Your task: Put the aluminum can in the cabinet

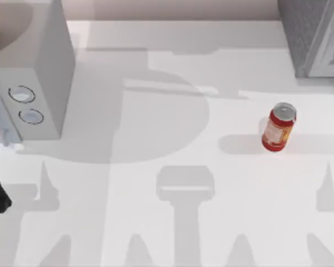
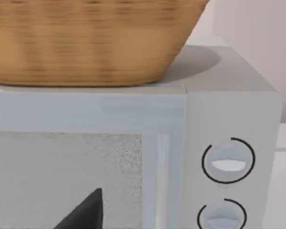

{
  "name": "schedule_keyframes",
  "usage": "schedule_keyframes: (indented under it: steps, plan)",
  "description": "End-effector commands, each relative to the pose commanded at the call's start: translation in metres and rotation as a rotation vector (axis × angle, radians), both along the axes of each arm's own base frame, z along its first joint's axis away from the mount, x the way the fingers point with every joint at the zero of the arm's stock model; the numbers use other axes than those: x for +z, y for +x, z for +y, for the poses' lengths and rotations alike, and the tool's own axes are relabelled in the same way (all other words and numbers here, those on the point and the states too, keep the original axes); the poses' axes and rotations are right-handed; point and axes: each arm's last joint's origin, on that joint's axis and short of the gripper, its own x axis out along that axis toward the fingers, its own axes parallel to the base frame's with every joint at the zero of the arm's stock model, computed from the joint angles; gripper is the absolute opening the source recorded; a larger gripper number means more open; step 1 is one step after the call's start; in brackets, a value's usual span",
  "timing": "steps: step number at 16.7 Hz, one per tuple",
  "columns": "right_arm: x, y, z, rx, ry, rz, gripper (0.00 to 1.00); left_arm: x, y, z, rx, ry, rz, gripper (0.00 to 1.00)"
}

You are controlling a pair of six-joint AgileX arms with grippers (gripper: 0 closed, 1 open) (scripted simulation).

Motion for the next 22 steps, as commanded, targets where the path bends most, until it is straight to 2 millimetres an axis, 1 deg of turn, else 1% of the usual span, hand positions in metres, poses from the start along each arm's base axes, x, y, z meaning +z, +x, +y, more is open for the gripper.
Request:
schedule_keyframes:
  steps: [4, 8, 11, 13, 15, 18, 20, 22]
  plan:
    - [0.004, 0.001, 0.001, 0.009, 0.000, -0.011, 1.00, 0.000, 0.000, 0.000, 0.000, 0.000, 0.000, 1.00]
    - [0.022, 0.009, 0.007, 0.041, 0.002, -0.061, 1.00, 0.000, 0.000, 0.000, 0.000, 0.000, 0.000, 1.00]
    - [0.038, 0.022, 0.015, 0.062, 0.007, -0.097, 1.00, 0.000, 0.000, 0.000, 0.000, 0.000, 0.000, 1.00]
    - [0.047, 0.036, 0.023, 0.070, 0.012, -0.115, 1.00, 0.000, 0.000, 0.000, 0.000, 0.000, 0.000, 1.00]
    - [0.051, 0.053, 0.033, 0.074, 0.019, -0.123, 1.00, 0.000, 0.000, 0.000, 0.000, 0.000, 0.000, 1.00]
    - [0.047, 0.081, 0.052, 0.072, 0.031, -0.119, 1.00, 0.000, 0.000, 0.000, 0.000, 0.000, 0.000, 1.00]
    - [0.036, 0.099, 0.068, 0.067, 0.038, -0.105, 1.00, 0.000, 0.000, 0.000, 0.000, 0.000, 0.000, 1.00]
    - [0.018, 0.115, 0.084, 0.059, 0.042, -0.084, 1.00, 0.000, 0.000, 0.000, 0.000, 0.000, 0.000, 1.00]
